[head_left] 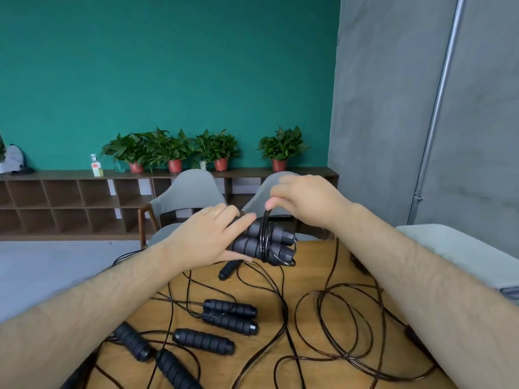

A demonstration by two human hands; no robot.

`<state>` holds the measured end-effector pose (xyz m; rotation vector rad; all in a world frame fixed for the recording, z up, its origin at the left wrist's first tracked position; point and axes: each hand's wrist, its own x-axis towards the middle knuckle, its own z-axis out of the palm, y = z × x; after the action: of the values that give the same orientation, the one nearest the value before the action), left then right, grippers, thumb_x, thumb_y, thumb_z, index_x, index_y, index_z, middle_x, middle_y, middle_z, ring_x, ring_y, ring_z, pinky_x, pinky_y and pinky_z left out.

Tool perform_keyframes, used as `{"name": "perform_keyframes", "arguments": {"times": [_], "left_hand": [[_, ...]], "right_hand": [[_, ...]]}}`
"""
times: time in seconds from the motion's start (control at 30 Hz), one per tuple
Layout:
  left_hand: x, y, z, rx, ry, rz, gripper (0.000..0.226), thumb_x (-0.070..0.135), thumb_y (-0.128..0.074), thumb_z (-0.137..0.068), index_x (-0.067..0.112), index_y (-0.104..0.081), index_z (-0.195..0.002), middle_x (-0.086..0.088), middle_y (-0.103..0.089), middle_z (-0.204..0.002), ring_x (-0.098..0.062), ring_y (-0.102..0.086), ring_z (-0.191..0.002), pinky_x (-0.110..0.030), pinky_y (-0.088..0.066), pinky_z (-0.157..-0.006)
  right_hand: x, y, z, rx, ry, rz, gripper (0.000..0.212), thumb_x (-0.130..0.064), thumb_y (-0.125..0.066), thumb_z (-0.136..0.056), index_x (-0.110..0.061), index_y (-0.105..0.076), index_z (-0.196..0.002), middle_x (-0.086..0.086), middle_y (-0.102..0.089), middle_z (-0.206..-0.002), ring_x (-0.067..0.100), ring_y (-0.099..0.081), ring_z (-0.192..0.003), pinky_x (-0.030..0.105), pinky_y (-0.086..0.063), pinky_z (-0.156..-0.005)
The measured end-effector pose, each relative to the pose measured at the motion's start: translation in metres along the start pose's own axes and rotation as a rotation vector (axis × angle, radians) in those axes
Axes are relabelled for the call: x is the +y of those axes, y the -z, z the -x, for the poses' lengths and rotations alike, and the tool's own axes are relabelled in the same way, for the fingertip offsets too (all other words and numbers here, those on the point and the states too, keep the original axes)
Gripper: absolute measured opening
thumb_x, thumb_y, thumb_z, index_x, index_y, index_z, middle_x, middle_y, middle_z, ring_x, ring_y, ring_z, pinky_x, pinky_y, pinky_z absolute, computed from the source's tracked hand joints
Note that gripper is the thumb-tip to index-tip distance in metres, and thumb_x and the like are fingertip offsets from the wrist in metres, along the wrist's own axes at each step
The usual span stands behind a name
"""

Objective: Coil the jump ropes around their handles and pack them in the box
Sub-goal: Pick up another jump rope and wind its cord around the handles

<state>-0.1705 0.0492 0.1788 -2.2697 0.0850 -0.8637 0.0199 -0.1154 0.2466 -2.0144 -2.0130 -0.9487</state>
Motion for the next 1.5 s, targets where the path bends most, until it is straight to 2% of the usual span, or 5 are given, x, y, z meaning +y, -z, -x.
{"name": "perform_keyframes", "arguments": {"times": [0.17,0.73,1.1,1.27,1.5], "left_hand": [[0.004,0.010,-0.017,0.072,0.197,-0.036,0.084,0.070,-0.036,-0.094,-0.001,-0.051,-0.137,-0.013,-0.055,-0.092,-0.028,-0.056,-0.077,-0.039,-0.051,-0.055],[0.006,-0.014,-0.008,-0.477,0.327,-0.263,0.084,0.040,-0.059,-0.092,0.003,-0.022,-0.158,-0.016,-0.049,-0.113,-0.029,-0.050,-0.092,-0.037,-0.047,-0.070],[0.016,0.008,-0.004,-0.419,0.082,0.312,0.083,0.042,-0.049,-0.102,0.010,0.000,-0.161,-0.006,-0.033,-0.141,-0.021,-0.032,-0.126,-0.031,-0.027,-0.113],[0.027,0.041,-0.014,-0.168,0.270,0.650,0.076,0.047,-0.062,-0.095,0.007,-0.030,-0.150,-0.005,-0.047,-0.137,0.002,-0.037,-0.116,0.000,-0.019,-0.103],[0.012,0.028,-0.038,-0.006,0.405,0.505,0.065,0.032,-0.071,-0.093,0.000,-0.040,-0.140,-0.016,-0.052,-0.128,-0.027,-0.051,-0.118,-0.037,-0.045,-0.099]], "right_hand": [[-0.015,-0.034,0.014,-0.015,-0.370,-0.616,0.011,-0.018,-0.060,-0.092,-0.024,-0.065,-0.100,-0.010,-0.058,-0.086,0.017,-0.058,-0.088,0.034,-0.047,-0.085],[-0.075,0.000,0.015,-0.206,-0.034,0.018,0.016,-0.020,-0.052,-0.100,-0.015,-0.059,-0.114,-0.001,-0.054,-0.095,0.023,-0.065,-0.091,0.034,-0.047,-0.068],[-0.007,0.007,0.004,-0.165,-0.020,-0.044,0.046,-0.065,-0.048,-0.092,-0.021,-0.062,-0.096,-0.005,-0.057,-0.088,0.017,-0.056,-0.080,0.037,-0.047,-0.066],[0.003,-0.018,0.017,-0.107,-0.409,-0.716,0.037,-0.022,-0.060,-0.098,-0.036,-0.067,-0.065,-0.015,-0.063,-0.070,0.015,-0.059,-0.084,0.034,-0.050,-0.082],[-0.051,-0.054,0.030,-0.162,-0.435,-0.612,0.025,-0.028,-0.036,-0.109,-0.014,-0.054,-0.119,0.001,-0.066,-0.100,0.017,-0.061,-0.089,0.030,-0.047,-0.077]]}}
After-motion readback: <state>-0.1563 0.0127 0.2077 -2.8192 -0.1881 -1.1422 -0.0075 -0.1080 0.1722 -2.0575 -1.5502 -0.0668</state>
